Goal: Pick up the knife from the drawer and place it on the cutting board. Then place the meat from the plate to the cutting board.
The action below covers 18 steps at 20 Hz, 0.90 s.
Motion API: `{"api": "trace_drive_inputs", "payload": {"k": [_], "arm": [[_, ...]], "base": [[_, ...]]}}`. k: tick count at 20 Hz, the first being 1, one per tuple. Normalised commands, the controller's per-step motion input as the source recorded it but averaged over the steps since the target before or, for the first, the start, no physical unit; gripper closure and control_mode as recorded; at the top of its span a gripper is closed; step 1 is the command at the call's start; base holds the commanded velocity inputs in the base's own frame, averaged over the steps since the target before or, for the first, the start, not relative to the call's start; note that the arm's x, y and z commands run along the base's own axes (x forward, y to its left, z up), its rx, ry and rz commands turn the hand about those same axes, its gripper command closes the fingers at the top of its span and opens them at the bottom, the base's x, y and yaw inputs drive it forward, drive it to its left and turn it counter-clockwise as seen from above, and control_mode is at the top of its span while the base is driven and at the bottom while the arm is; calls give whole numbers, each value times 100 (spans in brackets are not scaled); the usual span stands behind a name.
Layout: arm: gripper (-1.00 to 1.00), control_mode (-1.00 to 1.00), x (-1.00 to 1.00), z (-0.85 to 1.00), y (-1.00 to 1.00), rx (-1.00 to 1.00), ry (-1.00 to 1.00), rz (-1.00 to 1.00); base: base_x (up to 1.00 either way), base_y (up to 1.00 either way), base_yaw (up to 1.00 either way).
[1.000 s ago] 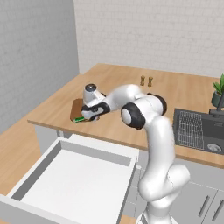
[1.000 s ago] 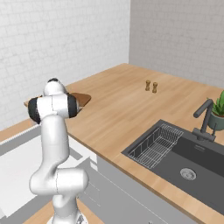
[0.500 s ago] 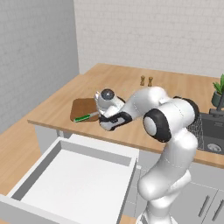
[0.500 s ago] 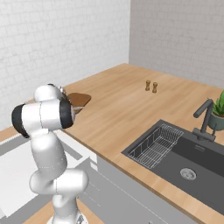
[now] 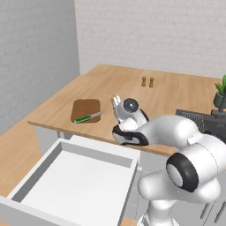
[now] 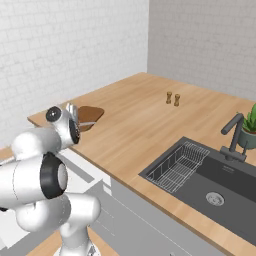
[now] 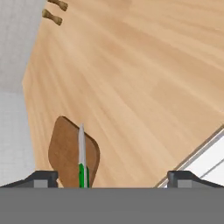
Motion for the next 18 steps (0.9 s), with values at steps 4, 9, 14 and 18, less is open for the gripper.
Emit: {"api": "trace_drive_inputs", "payload": {"k": [4,9,14,18], "arm": [[-100,-100,-71,64,-59,0,0,0],[-100,-100,-60,57,-53,0,0,0],[-100,-100,-80,28,-44,0,-2,0],[-100,-100,-31,20,-6,0,1,0]], "base": [[0,0,0],[0,0,0],[0,0,0],[0,0,0]]}}
